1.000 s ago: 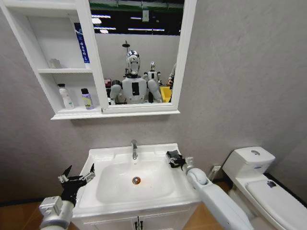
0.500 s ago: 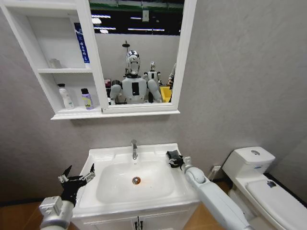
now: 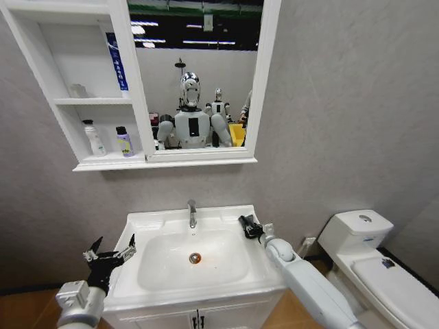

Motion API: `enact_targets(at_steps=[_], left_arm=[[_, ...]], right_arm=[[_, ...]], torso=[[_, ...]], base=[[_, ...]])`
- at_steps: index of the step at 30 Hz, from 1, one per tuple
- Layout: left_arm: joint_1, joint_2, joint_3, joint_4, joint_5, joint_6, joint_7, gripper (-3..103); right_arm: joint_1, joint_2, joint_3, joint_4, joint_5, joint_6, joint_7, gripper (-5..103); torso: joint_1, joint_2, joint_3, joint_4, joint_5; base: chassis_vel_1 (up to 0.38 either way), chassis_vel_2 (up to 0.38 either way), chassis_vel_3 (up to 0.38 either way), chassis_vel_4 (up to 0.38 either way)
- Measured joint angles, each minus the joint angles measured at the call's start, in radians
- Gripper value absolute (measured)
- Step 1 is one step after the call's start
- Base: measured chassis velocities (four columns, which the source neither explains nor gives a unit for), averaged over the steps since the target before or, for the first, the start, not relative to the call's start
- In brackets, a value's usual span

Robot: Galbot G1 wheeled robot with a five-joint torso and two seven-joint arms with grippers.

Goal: Move facial cleanser and shampoo from washbasin to cabinet, then wipe washbasin with towel.

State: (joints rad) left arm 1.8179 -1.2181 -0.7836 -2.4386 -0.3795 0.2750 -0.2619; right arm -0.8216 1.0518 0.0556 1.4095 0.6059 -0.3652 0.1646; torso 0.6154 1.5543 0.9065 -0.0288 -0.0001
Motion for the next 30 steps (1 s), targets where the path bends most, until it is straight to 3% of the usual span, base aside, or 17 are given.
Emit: enact_targets(at_steps=[6,18,20,23,30], left_arm=[[0.0,0.0,0.0,0.0,0.0,0.0,0.0,100],[0.0,0.0,0.0,0.0,0.0,0.0,0.0,100],[0.0,0.0,0.0,0.0,0.0,0.0,0.0,100],[0.0,0.0,0.0,0.0,0.0,0.0,0.0,100],[0.0,0.0,0.0,0.0,0.0,0.0,0.0,100]], right_arm=[[-0.001,-0.004,0.002,-0.002,0.004,-0.004,-0.003,4],[-0.022,-0.025,0.023,0.074,0.051,0.008,0.003,3],[-0.055,-0.05,0.029,0.222,0.148,0.002,0.051,3],[-0.089,-0.062,0.02,0.329,0.203,-0.023,0.091,3],[-0.189,-0.058,-0.081,0.473,0.219,-0.06,0.23,3]], torso=[[0.0,0.0,0.0,0.0002,0.0],[0.0,0.0,0.0,-0.0001,0.0003],[0.0,0.0,0.0,0.0,0.0],[0.0,0.0,0.0,0.0,-0.0002],[0.0,0.0,0.0,-0.0001,0.0]], base=[[0.0,0.0,0.0,0.0],[0.0,0.0,0.0,0.0],[0.0,0.0,0.0,0.0],[0.0,0.0,0.0,0.0],[0.0,0.0,0.0,0.0]])
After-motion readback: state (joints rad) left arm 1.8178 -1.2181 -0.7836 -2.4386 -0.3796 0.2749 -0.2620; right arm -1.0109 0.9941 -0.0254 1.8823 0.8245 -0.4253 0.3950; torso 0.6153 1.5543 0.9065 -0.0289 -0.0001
